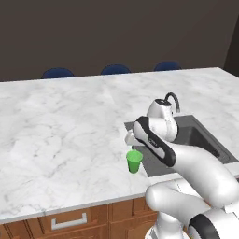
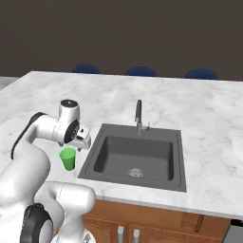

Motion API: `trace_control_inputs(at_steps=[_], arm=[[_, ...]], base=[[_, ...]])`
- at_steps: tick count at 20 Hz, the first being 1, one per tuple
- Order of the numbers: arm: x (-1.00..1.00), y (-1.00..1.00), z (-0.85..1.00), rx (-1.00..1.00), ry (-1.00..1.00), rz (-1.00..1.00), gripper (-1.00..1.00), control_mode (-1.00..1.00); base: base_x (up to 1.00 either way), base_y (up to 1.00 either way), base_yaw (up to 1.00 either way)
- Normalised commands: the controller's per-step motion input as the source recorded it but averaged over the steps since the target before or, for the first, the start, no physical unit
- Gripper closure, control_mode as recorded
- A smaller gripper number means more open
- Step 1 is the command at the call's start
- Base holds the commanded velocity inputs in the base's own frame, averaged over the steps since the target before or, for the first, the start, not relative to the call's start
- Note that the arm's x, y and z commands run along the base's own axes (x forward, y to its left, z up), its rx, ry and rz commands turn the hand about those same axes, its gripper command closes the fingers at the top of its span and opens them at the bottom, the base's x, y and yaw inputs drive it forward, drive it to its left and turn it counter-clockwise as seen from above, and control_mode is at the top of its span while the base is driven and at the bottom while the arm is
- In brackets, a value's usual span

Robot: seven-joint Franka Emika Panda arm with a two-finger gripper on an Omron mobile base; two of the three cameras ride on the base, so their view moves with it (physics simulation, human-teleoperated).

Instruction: Pick the cup and bowl from the counter and place them on the counter next to the sink.

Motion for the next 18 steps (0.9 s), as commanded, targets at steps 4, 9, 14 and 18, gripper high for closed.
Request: trace_control_inputs(at_steps=[4, 9, 14, 18], arm=[[-0.61, -0.17, 0.08, 0.0, -0.01, 0.01, -1.0, -1.0], [-0.67, -0.24, 0.05, 0.0, -0.05, 0.02, -1.0, -1.0], [-0.49, -0.17, 0.32, 0.0, -0.07, 0.06, -1.0, -1.0], [-0.4, -0.04, 0.47, 0.0, -0.1, 0.08, -1.0, -1.0]], base=[[0.0, 0.0, 0.0], [0.0, 0.0, 0.0], [0.0, 0.0, 0.0], [0.0, 0.0, 0.0]])
